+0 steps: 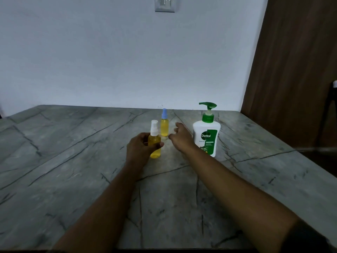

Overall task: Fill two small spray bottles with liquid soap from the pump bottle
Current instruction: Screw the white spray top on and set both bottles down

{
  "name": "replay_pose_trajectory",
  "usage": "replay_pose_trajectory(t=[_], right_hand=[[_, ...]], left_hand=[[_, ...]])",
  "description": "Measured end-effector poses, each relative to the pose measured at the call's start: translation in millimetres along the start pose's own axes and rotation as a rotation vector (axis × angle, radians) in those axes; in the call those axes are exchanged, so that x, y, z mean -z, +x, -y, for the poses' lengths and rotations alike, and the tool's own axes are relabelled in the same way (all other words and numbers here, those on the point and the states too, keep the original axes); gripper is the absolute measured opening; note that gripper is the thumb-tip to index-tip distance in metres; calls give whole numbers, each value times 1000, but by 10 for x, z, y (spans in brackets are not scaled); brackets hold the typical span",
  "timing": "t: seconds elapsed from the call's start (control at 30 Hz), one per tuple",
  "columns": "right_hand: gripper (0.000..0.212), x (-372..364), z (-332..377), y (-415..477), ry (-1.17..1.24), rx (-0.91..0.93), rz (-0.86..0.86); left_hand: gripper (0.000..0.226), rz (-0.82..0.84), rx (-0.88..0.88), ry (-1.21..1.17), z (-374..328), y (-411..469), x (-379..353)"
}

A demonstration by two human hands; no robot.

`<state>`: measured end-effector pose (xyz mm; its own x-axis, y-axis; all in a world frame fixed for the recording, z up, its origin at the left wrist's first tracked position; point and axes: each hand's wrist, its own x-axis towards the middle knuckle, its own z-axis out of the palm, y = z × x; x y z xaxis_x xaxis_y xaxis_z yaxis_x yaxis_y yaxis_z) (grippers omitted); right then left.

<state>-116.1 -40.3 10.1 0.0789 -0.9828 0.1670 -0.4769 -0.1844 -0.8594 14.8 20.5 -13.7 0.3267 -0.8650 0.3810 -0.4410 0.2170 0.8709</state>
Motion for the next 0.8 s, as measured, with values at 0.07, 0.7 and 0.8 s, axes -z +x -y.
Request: replay_pose_trajectory(t=[0.07, 0.7, 0.8], right_hand=[[72, -88, -27, 235, -10, -35, -21], [36, -124, -184, 393, -16, 9, 21], [34, -43, -225, 234, 62, 17, 75]], left_hand=[[46, -33, 4, -3, 8, 1, 7], [70, 103, 96, -25, 75, 132, 97], [55, 120, 77, 22, 79, 143, 130]])
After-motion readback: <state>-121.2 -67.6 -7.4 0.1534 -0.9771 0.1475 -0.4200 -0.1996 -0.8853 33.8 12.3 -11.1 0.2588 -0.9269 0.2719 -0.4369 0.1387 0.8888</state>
